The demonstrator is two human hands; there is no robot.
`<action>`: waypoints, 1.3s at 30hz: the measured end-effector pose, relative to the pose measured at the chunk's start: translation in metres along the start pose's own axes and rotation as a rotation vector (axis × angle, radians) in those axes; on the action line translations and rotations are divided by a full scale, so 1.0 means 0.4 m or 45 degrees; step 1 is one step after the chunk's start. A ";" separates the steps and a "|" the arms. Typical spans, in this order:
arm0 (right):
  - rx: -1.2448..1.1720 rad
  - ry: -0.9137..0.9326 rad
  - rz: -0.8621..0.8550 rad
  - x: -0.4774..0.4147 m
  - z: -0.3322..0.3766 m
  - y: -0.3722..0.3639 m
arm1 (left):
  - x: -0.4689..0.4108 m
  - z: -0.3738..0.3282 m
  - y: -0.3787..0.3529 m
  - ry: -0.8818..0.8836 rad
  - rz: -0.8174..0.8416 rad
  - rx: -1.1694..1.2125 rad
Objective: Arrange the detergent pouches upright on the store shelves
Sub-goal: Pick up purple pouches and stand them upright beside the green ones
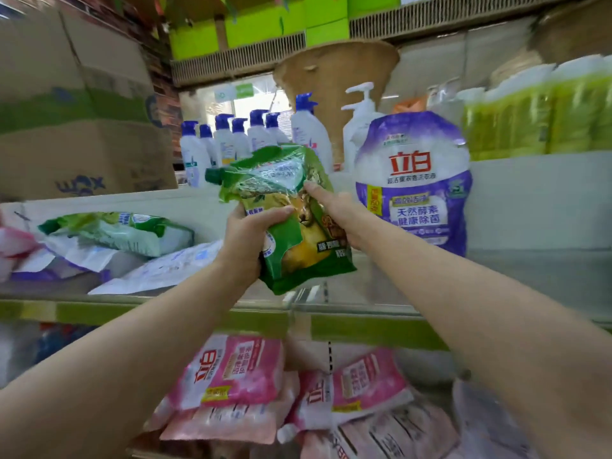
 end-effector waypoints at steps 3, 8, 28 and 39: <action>-0.090 0.150 -0.127 0.050 -0.001 0.121 | -0.013 0.015 -0.116 0.003 0.211 0.016; -0.058 0.294 -0.377 0.158 -0.036 0.312 | -0.030 0.096 -0.300 0.169 0.327 0.098; 0.070 0.192 -0.664 0.376 -0.133 0.801 | -0.143 0.308 -0.746 0.170 0.176 -0.027; 0.819 -0.540 -0.203 0.407 -0.147 0.825 | -0.097 0.380 -0.697 0.793 0.759 -0.875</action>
Point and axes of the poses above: each hand's wrist, its own x-axis away from the middle knuckle, its own y-axis out of the back of the hand, z = x × y, the point moved 4 cm from there along -x, towards the middle knuckle, and after that the axes turned 13 degrees about z, right-handed, at the moved point
